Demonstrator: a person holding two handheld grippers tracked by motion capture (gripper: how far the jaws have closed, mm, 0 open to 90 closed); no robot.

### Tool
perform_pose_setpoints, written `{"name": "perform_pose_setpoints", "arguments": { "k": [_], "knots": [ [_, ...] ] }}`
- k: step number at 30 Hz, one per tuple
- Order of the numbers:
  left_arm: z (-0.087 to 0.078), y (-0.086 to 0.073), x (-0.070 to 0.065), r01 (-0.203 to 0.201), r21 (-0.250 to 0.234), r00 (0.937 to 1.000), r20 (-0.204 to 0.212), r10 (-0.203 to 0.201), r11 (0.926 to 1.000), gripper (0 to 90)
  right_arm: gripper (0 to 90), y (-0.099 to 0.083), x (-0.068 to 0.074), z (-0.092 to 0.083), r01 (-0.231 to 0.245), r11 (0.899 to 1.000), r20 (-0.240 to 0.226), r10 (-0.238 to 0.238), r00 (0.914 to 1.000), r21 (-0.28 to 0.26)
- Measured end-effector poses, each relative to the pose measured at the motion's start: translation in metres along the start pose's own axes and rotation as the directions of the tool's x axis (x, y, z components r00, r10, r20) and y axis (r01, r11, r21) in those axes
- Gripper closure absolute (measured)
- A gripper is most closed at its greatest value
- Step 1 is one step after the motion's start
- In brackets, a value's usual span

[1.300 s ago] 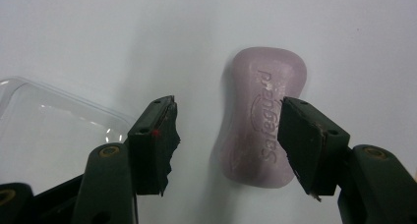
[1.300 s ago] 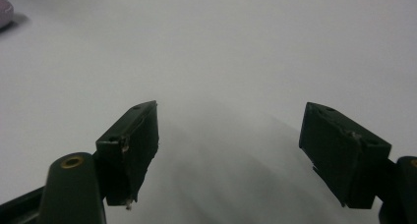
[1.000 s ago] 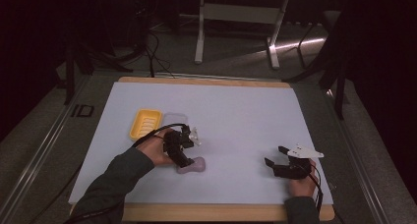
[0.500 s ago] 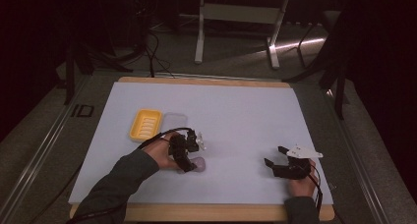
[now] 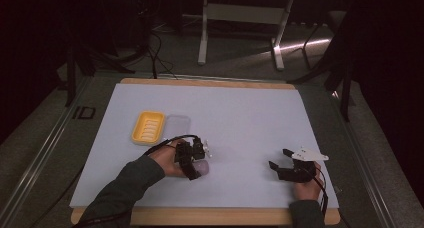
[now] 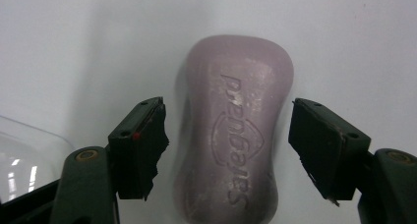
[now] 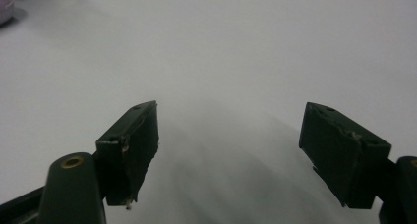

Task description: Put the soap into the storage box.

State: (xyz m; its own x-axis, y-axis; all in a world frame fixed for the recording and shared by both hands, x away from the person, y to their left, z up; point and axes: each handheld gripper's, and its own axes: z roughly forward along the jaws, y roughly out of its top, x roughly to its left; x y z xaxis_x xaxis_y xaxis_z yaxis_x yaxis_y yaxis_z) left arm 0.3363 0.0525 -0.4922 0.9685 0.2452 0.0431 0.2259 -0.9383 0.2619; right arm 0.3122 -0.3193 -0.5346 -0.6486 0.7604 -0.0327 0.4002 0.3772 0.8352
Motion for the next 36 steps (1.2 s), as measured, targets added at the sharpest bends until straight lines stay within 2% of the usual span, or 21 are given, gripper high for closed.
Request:
{"name": "perform_pose_setpoints", "arguments": {
  "k": [8, 10, 23, 30, 36],
  "knots": [
    [0.007, 0.002, 0.000, -0.008, 0.050, 0.9999, 0.014, 0.007, 0.9987, 38.3, 22.5, 0.000, 0.000, 0.000, -0.002, 1.000, -0.002, 0.002, 1.0000, -0.001],
    [0.009, 0.004, 0.000, -0.012, 0.088, 0.9999, -0.002, 0.013, 0.9961, 39.5, 22.5, 0.000, 0.000, 0.000, -0.001, 1.000, -0.003, 0.001, 1.0000, -0.002],
    [0.010, 0.012, 0.003, -0.009, 0.148, 0.9994, 0.035, 0.004, 0.9889, 47.3, 22.4, 0.000, -0.001, 0.000, -0.003, 1.000, -0.003, 0.003, 1.0000, -0.003],
    [0.009, 0.013, 0.002, -0.028, 0.156, 0.9990, 0.038, 0.022, 0.9874, 49.2, 22.5, 0.000, -0.001, 0.000, -0.003, 1.000, -0.003, 0.003, 1.0000, -0.002],
    [0.008, 0.014, 0.005, -0.008, 0.145, 0.9990, 0.045, 0.002, 0.9894, 49.4, 22.5, 0.000, -0.001, 0.000, -0.004, 1.000, -0.005, 0.004, 1.0000, -0.003]
  ]
}}
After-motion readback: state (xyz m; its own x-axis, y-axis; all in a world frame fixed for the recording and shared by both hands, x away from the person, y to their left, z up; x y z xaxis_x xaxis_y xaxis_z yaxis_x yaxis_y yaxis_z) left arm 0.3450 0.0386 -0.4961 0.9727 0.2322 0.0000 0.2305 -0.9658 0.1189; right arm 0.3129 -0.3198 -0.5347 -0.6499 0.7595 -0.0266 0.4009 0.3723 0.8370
